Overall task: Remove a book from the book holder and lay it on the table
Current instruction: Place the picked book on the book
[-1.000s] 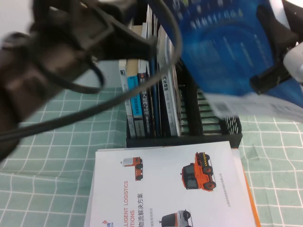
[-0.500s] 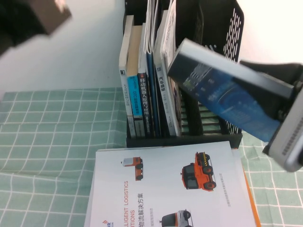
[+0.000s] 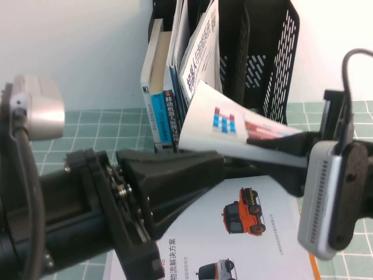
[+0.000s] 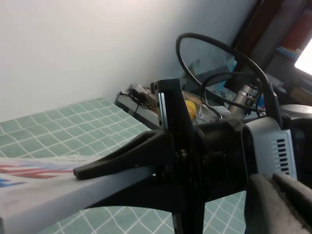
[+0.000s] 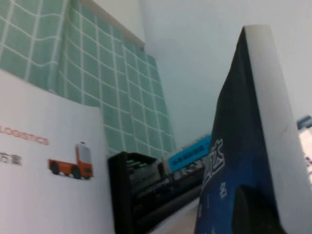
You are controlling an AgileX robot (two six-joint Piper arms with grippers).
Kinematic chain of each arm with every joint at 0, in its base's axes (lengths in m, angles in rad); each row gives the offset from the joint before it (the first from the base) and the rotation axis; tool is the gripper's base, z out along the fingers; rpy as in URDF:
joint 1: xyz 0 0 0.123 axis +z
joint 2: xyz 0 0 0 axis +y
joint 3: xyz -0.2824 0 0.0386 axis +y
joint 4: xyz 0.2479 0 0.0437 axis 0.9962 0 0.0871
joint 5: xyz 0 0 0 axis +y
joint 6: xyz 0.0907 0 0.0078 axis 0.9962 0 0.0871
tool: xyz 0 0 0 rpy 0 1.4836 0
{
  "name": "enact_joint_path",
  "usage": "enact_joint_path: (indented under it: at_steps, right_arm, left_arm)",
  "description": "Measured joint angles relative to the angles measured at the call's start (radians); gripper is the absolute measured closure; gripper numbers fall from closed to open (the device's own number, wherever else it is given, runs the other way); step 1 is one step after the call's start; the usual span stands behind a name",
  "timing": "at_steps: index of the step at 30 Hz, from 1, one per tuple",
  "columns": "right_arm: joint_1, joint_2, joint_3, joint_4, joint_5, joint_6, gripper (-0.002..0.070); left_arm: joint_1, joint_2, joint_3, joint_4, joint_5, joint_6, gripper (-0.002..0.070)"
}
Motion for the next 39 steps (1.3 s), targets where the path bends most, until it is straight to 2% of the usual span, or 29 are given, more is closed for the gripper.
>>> enact_joint_path:
  at_steps: [5, 13, 16, 23, 29, 35, 39]
  right_arm:
    - [0.034, -0.002, 0.000, -0.139, -0.051, 0.179, 0.0545]
    - [0.052, -0.031, -0.001, -0.201, -0.145, 0.208, 0.0544]
    - [0.054, -0.035, -0.001, -0.156, -0.128, 0.142, 0.0544]
    - [0.054, 0.035, -0.024, 0.143, -0.086, -0.220, 0.0544]
    - [0.054, 0.124, -0.138, 0.184, -0.039, -0.296, 0.0544]
    - [0.054, 0.245, -0.171, 0.131, -0.056, -0.191, 0.0545]
    - [0.060, 0.274, -0.176, -0.034, -0.123, -0.016, 0.0545]
  left_arm:
    - [0.000, 0.000, 0.014, 0.002, 0.020, -0.013, 0.0678]
    - [0.000, 0.000, -0.017, 0.004, -0.044, -0.086, 0.0678]
    - [0.000, -0.006, -0.047, 0.004, -0.058, -0.086, 0.0678]
    - [0.000, -0.012, -0.099, 0.004, -0.062, -0.082, 0.0678]
    - [0.000, -0.012, -0.099, 0.004, -0.057, -0.082, 0.0678]
    - [0.000, -0.012, -0.099, 0.004, -0.046, -0.082, 0.0678]
    - [0.000, -0.012, -0.099, 0.004, -0.031, -0.078, 0.0678]
